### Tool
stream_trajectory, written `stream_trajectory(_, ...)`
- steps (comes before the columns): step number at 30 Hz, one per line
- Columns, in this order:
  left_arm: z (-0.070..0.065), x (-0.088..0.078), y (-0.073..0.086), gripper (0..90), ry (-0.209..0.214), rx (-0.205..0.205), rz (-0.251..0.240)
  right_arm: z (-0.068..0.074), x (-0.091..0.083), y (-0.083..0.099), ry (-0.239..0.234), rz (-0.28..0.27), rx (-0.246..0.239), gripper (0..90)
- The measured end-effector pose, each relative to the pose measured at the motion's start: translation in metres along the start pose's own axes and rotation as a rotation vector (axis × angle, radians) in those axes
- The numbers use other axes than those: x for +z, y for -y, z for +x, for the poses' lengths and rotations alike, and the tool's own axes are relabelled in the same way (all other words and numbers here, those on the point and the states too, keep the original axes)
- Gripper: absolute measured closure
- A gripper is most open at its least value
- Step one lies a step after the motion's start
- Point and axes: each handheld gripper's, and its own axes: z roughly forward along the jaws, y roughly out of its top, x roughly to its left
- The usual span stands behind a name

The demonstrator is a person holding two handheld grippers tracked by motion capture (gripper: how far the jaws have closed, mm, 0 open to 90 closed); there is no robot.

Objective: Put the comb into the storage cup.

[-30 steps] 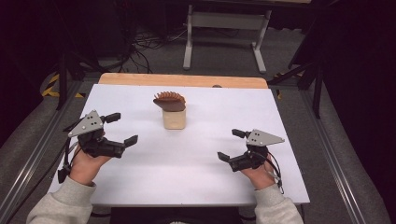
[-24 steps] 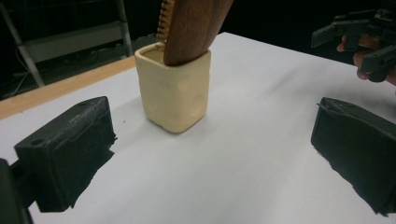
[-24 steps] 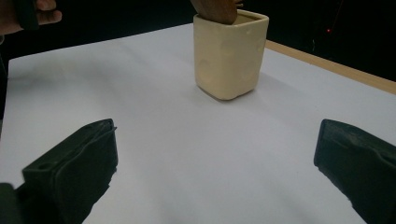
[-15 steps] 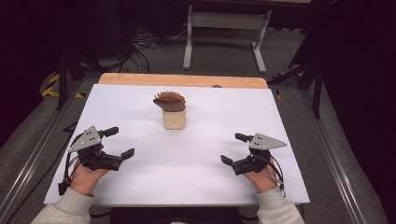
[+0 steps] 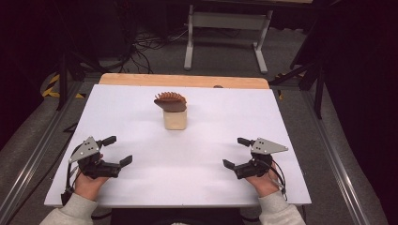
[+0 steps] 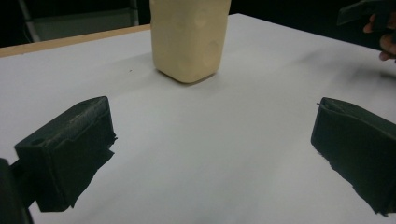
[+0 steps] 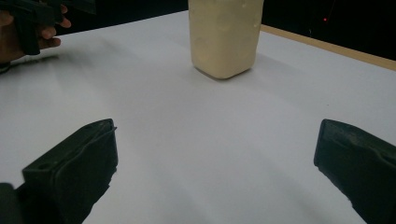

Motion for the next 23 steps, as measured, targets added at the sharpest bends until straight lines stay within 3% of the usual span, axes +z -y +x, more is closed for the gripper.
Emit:
stream_trajectory(2, -0.0009, 0.0021, 0.0044, 0.5, -0.006, -0.006, 0.001, 0.0006, 0.0004, 0.0023, -0.003, 0.003, 0.001, 0.2)
stream_trajectory(3, -0.0034, 0.0043, 0.0064, 0.4, -0.027, 0.015, 0.000, 0.0011, 0.0013, 0.0051, -0.003, 0.004, 0.002, 0.1)
stream_trajectory(5, -0.0029, 0.0045, 0.0056, 0.3, -0.026, 0.029, 0.000, 0.0005, 0.0027, 0.0069, 0.003, 0.010, 0.004, 0.2)
stream_trajectory(7, -0.0020, 0.0043, 0.0064, 0.3, -0.027, 0.003, -0.009, 0.0004, 0.0028, 0.0073, 0.004, 0.010, 0.005, 0.2)
stream_trajectory(13, 0.0016, 0.0034, 0.0065, 0.2, -0.062, 0.001, 0.008, 0.0004, 0.0026, 0.0086, 0.009, -0.002, 0.013, 0.2)
stream_trajectory(18, 0.0026, 0.0028, 0.0061, 0.4, -0.059, -0.006, 0.005, 0.0001, 0.0019, 0.0087, 0.014, -0.005, 0.012, 0.2)
stream_trajectory(23, 0.0047, 0.0014, 0.0046, 0.5, -0.039, -0.043, 0.009, 0.0007, 0.0009, 0.0087, 0.015, -0.010, 0.007, 0.2)
